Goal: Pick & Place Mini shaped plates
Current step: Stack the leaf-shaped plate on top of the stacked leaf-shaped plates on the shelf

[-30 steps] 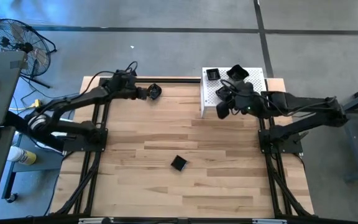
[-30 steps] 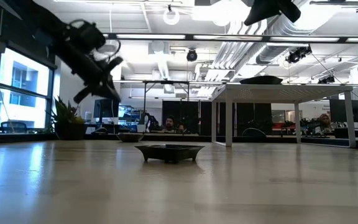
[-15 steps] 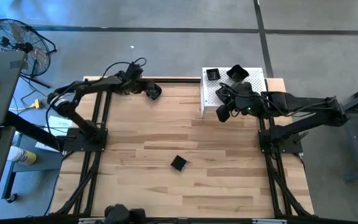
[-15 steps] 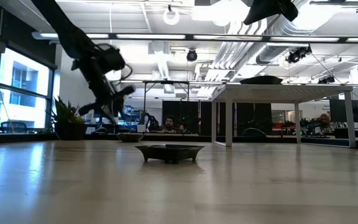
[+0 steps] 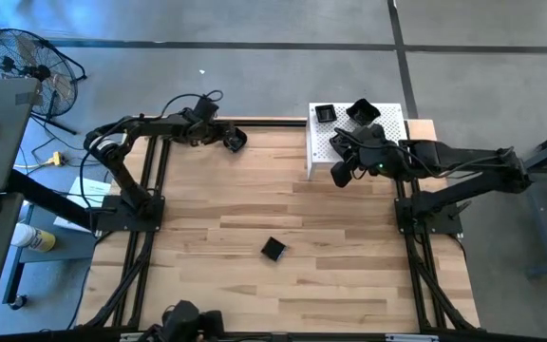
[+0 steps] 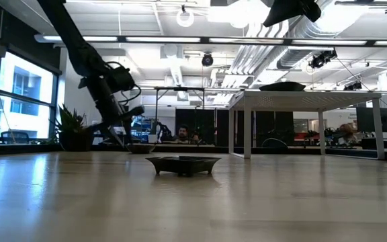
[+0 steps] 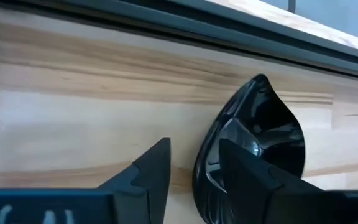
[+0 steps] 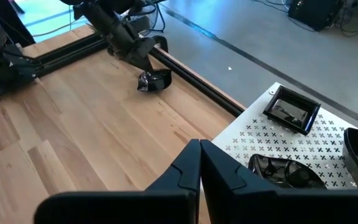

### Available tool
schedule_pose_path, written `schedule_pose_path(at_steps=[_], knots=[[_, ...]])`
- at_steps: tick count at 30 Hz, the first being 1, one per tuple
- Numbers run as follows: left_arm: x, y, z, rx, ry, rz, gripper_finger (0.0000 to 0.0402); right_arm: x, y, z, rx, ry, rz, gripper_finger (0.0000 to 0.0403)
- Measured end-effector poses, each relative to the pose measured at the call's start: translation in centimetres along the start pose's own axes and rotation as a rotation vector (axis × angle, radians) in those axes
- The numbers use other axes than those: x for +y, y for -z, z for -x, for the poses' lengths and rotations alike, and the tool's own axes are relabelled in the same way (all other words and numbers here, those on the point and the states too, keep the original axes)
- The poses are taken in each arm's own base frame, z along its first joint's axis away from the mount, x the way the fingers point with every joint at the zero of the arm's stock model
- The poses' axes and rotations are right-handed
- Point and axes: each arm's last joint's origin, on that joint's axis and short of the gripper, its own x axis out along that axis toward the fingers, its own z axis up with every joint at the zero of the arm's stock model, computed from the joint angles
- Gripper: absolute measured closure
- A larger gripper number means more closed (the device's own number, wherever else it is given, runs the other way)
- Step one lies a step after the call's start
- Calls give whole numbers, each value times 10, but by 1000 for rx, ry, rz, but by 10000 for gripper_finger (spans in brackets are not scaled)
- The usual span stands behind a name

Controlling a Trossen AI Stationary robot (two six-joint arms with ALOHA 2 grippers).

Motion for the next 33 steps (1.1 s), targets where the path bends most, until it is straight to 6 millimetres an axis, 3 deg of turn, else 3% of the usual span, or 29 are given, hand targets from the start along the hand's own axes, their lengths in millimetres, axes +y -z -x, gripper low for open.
schedule_pose_path(at_steps=[11, 18, 27, 33], knots=[[0, 0, 0, 12, 14, -66, 343, 0, 0, 0, -5, 10, 8, 398], [0, 1, 0, 27, 25, -82, 341, 0, 0, 0, -7, 16, 8, 401], [-1, 0, 0, 19, 28, -104, 307, -1, 0, 0, -12, 25, 26, 401], [-2, 0, 0, 15, 37, -127, 324, -1, 0, 0, -13, 27, 26, 400]])
